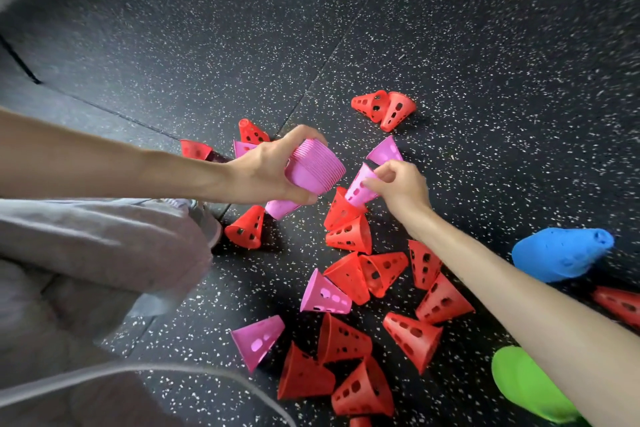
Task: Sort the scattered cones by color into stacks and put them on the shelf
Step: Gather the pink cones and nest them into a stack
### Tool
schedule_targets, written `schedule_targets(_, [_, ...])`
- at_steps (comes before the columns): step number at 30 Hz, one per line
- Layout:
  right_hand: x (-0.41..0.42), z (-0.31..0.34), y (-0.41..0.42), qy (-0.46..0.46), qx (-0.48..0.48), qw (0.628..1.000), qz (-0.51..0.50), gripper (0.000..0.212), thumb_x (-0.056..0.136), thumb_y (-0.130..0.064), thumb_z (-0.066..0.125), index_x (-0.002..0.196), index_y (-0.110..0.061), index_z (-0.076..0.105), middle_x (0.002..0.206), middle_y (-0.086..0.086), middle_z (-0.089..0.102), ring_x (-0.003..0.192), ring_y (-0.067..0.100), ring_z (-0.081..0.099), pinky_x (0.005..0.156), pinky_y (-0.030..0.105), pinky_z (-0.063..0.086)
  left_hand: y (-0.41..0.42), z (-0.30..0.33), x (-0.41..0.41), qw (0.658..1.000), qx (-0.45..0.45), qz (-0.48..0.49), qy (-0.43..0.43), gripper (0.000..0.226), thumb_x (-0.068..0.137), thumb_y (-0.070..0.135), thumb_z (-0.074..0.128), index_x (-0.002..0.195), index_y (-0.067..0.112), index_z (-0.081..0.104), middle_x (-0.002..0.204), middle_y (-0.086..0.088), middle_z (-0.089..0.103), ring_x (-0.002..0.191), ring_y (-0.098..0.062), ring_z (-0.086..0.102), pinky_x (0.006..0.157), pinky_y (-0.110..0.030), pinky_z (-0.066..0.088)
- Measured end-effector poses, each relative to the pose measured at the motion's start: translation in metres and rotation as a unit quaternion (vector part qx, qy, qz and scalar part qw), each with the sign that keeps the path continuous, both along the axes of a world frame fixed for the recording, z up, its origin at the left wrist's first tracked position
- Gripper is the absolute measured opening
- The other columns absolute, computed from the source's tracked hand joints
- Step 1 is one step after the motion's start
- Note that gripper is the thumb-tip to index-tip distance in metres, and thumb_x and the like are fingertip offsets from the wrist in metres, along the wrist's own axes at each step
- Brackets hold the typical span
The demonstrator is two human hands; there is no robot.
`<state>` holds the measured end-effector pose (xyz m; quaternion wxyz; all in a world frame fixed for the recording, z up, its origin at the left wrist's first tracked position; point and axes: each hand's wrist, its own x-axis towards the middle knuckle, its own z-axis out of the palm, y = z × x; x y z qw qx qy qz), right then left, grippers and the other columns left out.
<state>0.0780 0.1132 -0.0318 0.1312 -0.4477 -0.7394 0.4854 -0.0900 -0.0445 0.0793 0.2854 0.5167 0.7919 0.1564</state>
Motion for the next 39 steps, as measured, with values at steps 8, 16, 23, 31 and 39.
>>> schedule_targets(8, [-0.006, 0.055, 0.006, 0.195, -0.016, 0.977, -0.079, 0.001, 0.094, -0.017, 0.071, 0.096, -0.017, 0.071, 0.089, -0.003, 0.076, 0.084, 0.010, 0.073, 0.069, 0.020, 0.057, -0.012, 0.005, -0.006, 0.999, 0.034, -0.037, 0.014, 0.083, 0.077, 0.028, 0.087, 0.139, 0.038, 0.033, 0.104, 0.011, 0.059, 0.086, -0.005, 0.060, 0.073, -0.023, 0.049])
schedule_targets(16, [-0.014, 0.088, -0.020, 0.260, -0.067, 0.962, 0.047, 0.007, 0.095, -0.013, 0.071, 0.101, -0.010, 0.072, 0.092, 0.004, 0.079, 0.084, 0.006, 0.074, 0.076, 0.016, 0.053, -0.029, 0.009, -0.010, 0.997, 0.074, 0.014, -0.010, 0.110, 0.075, 0.021, 0.089, 0.152, 0.042, 0.013, 0.114, -0.012, 0.064, 0.121, -0.034, 0.055, 0.101, -0.044, 0.046])
schedule_targets(23, [-0.016, 0.084, -0.030, 0.267, -0.096, 0.948, 0.147, 0.021, 0.093, -0.015, 0.071, 0.110, -0.004, 0.072, 0.097, 0.004, 0.078, 0.090, 0.005, 0.071, 0.081, 0.015, 0.051, -0.032, 0.015, -0.009, 0.997, 0.074, -0.001, -0.002, 0.110, 0.076, 0.022, 0.088, 0.154, 0.044, 0.014, 0.110, 0.006, 0.060, 0.092, -0.016, 0.063, 0.092, -0.045, 0.053])
schedule_targets(31, [-0.017, 0.072, -0.035, 0.272, -0.102, 0.941, 0.171, 0.012, 0.094, -0.012, 0.070, 0.105, -0.011, 0.074, 0.097, -0.004, 0.078, 0.093, 0.005, 0.072, 0.082, 0.017, 0.052, -0.029, 0.014, -0.005, 0.999, 0.045, 0.008, 0.001, 0.092, 0.075, 0.025, 0.088, 0.141, 0.042, 0.026, 0.114, -0.019, 0.066, 0.097, -0.028, 0.068, 0.090, -0.053, 0.054])
schedule_targets(39, [-0.019, 0.063, -0.036, 0.255, -0.102, 0.943, 0.191, 0.012, 0.088, -0.019, 0.074, 0.100, -0.016, 0.074, 0.087, -0.008, 0.077, 0.086, 0.002, 0.071, 0.080, 0.016, 0.052, -0.028, 0.010, -0.007, 1.000, -0.011, -0.003, -0.002, 0.088, 0.073, 0.029, 0.089, 0.133, 0.041, 0.026, 0.115, -0.021, 0.064, 0.095, -0.031, 0.066, 0.086, -0.054, 0.054])
